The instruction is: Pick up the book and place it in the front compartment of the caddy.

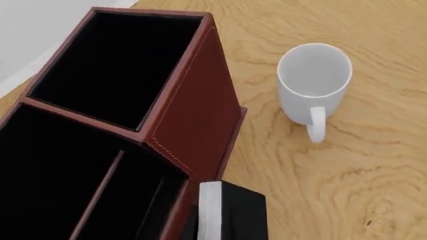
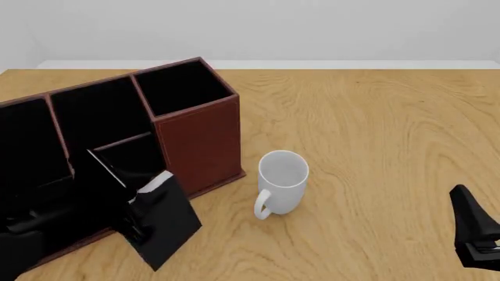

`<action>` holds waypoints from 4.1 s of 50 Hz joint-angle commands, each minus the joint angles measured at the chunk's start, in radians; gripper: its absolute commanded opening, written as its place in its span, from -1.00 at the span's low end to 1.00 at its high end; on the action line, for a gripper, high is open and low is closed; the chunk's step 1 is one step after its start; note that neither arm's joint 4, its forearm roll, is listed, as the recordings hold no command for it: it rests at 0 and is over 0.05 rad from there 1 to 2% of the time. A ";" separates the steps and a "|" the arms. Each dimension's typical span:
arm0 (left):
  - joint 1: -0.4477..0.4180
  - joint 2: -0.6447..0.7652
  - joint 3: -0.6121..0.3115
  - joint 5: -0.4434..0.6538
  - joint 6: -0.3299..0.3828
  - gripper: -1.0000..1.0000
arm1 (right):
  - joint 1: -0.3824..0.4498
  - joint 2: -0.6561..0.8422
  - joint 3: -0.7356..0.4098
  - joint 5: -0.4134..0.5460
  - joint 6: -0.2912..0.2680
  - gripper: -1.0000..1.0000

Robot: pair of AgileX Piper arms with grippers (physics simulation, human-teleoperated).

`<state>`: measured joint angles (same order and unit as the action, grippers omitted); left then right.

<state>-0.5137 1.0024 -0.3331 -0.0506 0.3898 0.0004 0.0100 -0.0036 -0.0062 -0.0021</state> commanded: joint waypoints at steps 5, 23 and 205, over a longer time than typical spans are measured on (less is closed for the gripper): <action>-0.009 -0.314 -0.008 0.312 0.048 -1.00 | 0.000 0.000 0.000 0.000 0.000 1.00; -0.048 -0.537 -0.166 0.565 0.113 -1.00 | 0.000 0.000 0.000 0.000 0.000 1.00; 0.175 -0.134 -0.512 0.420 0.711 -1.00 | 0.000 0.000 0.000 0.000 0.000 1.00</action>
<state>-0.3443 0.8677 -0.8435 0.3936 1.0861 0.0004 0.0100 -0.0036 -0.0062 -0.0021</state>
